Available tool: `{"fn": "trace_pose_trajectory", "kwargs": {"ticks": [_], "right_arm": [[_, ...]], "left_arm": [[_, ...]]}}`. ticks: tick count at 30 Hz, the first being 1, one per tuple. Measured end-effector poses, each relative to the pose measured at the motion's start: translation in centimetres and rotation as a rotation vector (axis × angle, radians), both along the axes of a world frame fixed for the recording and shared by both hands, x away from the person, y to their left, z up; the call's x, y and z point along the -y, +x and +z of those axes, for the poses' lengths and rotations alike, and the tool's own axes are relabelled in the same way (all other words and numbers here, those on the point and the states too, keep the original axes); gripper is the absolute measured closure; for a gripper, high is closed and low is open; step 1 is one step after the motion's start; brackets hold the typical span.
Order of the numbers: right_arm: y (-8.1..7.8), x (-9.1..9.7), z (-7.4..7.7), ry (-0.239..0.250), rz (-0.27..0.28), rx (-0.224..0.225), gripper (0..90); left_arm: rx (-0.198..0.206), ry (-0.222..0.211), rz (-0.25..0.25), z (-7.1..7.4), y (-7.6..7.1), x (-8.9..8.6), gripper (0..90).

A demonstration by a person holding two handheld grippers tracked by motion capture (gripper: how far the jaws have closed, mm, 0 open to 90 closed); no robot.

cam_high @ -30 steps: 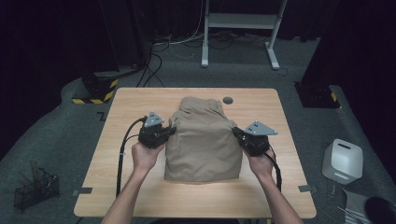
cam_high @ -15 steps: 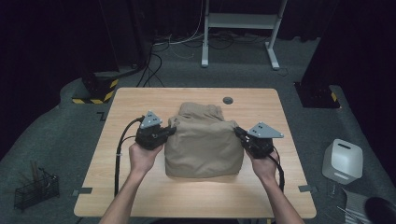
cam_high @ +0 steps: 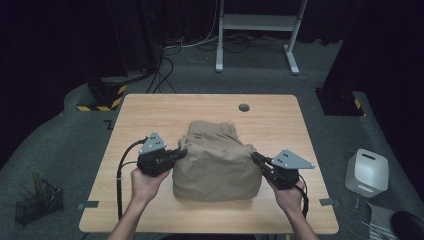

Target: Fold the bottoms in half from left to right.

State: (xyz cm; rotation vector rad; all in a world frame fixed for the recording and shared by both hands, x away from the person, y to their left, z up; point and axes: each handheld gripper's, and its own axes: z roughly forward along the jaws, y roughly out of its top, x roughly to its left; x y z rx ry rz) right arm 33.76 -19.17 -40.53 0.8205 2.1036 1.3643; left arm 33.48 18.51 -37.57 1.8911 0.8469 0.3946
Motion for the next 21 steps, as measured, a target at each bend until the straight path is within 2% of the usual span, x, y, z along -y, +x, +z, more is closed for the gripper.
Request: {"fn": "trace_pose_trajectory", "kwargs": {"ticks": [3, 5, 6, 7, 8, 10, 14, 21], "right_arm": [[-1.5, 0.3, 0.3, 0.006, 0.016, 0.022, 87.0], [-1.5, 0.3, 0.5, 0.01, 0.017, 0.025, 87.0], [-1.3, 0.3, 0.5, 0.012, 0.016, 0.029, 87.0], [-0.5, 0.2, 0.5, 0.017, 0.003, 0.022, 87.0], [-0.5, 0.2, 0.5, 0.017, 0.003, 0.022, 87.0], [0.8, 0.1, 0.0, 0.015, -0.014, 0.006, 87.0], [1.5, -0.1, -0.6, 0.003, -0.03, -0.003, 87.0], [2.1, -0.3, -0.7, 0.005, -0.041, -0.004, 87.0]], "left_arm": [[0.013, -0.021, -0.017, 0.5, -1.3, -0.1, 86.7], [0.03, -0.018, -0.017, 1.0, -1.3, 0.0, 86.7], [0.028, -0.022, -0.017, 1.1, -0.9, 0.0, 86.7], [0.024, -0.027, -0.013, 1.1, -0.3, 0.1, 86.7], [0.022, -0.022, -0.008, 1.0, 0.2, 0.1, 86.7], [0.008, -0.015, 0.009, 0.5, 1.4, 0.3, 86.7], [-0.002, -0.006, 0.024, -0.1, 2.2, 0.3, 86.6], [-0.019, -0.007, 0.04, -0.2, 3.3, 0.1, 86.6]]}}
